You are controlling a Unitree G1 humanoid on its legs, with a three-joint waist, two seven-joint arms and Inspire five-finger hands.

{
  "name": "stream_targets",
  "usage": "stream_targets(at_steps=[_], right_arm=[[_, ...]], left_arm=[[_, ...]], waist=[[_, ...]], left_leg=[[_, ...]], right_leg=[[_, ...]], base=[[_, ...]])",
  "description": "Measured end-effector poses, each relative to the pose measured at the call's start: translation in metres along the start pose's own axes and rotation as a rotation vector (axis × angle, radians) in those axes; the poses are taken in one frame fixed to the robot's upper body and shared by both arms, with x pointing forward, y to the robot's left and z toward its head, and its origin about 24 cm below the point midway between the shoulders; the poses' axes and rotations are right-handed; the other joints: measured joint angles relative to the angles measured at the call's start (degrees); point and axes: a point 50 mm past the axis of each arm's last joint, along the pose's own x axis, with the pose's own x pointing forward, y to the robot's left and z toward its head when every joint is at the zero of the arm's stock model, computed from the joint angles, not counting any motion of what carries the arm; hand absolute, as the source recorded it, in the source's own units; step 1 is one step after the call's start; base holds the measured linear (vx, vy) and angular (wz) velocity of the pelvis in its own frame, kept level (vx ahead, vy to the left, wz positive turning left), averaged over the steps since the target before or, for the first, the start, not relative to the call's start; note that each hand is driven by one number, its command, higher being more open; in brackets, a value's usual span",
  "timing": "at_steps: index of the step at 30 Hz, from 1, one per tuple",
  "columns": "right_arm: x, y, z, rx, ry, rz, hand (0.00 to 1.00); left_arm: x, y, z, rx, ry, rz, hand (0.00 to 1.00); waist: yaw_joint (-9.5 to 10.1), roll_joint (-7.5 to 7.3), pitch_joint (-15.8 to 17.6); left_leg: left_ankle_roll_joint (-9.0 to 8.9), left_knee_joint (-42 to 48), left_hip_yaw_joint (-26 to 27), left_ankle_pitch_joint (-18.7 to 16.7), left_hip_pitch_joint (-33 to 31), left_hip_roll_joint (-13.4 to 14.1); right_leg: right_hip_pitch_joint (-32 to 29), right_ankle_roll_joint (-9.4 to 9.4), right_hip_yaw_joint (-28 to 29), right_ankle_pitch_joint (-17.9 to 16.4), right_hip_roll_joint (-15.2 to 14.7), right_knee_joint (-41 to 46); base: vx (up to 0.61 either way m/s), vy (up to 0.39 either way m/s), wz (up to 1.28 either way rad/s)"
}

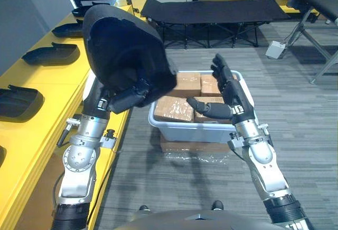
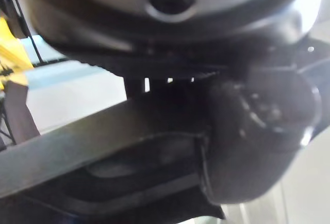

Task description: Walk over and take three plastic housings, then place them on the shelf

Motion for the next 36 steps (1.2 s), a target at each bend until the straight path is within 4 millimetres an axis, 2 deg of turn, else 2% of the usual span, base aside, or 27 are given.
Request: stream_targets(at_steps=[5, 8, 14, 15, 23, 28, 31, 36], right_arm=[[0.009, 0.002, 0.002, -0.040, 0.007, 0.108, 1.00], [0.011, 0.001, 0.004, -0.048, 0.008, 0.118, 1.00], [0.013, 0.002, 0.002, -0.047, 0.027, 0.133, 1.00], [0.015, 0.005, 0.002, -0.044, 0.033, 0.152, 0.00], [0.015, 0.010, 0.000, -0.038, 0.042, 0.195, 0.00], [0.013, 0.023, -0.008, -0.013, 0.073, 0.239, 0.00], [0.015, 0.023, -0.006, -0.015, 0.054, 0.222, 0.00], [0.015, 0.024, -0.007, -0.004, 0.056, 0.217, 0.00]], left_arm=[[0.004, -0.007, 0.003, 0.045, -0.003, -0.211, 0.00], [0.005, -0.006, 0.003, 0.057, 0.007, -0.235, 0.00], [0.010, -0.006, 0.002, 0.050, 0.019, -0.268, 0.00], [0.010, -0.006, 0.002, 0.019, 0.023, -0.273, 0.00], [0.012, -0.003, 0.002, -0.013, 0.027, -0.278, 0.00], [0.022, -0.009, 0.017, -0.016, -0.037, -0.319, 0.00], [0.023, -0.009, 0.015, -0.095, -0.025, -0.293, 0.00], [0.024, -0.009, 0.014, -0.123, -0.009, -0.290, 0.00]], waist=[[0.38, 0.25, -0.4], [1.23, 0.41, -0.7], [1.45, 0.16, -1.1], [1.46, 0.02, -1.2], [1.51, -0.32, -1.4], [1.52, -0.47, -1.5], [1.44, -0.45, -1.5], [1.41, -0.52, -1.6]], left_leg=[[0.20, 0.6, -1.0, -0.1, -0.8, 0.0], [0.31, 0.6, -1.2, -0.1, -0.8, 0.0], [-0.04, 0.5, -2.2, 0.2, -0.9, 0.0], [-0.04, 0.5, -2.2, 0.2, -0.9, 0.0], [-0.02, 0.6, -2.4, 0.2, -0.9, -0.1], [0.04, 0.6, -2.6, 0.2, -0.9, -0.1], [0.05, 0.6, -2.6, 0.3, -0.9, -0.2], [0.03, 0.6, -2.6, 0.3, -0.9, -0.2]], right_leg=[[0.1, 0.02, -1.3, -0.4, -0.1, -0.3], [0.2, -0.28, -1.6, -0.7, -0.1, -0.3], [0.7, -0.07, -2.7, -0.5, -0.1, -0.3], [0.8, -0.03, -2.7, -0.5, -0.1, -0.3], [0.9, 0.03, -2.9, -0.5, -0.2, -0.3], [1.1, -0.06, -3.3, -0.6, -0.2, -0.3], [1.1, -0.39, -3.3, -0.8, -0.2, -0.3], [1.1, -0.28, -3.3, -0.8, -0.2, -0.3]], base=[[-0.04, 0.011, 0.10], [0.00, 0.004, 0.01], [0.01, 0.015, 0.08], [0.00, 0.000, 0.00], [0.00, 0.000, 0.00], [0.00, 0.006, 0.02], [0.00, 0.000, 0.00], [0.00, 0.000, 0.00]])
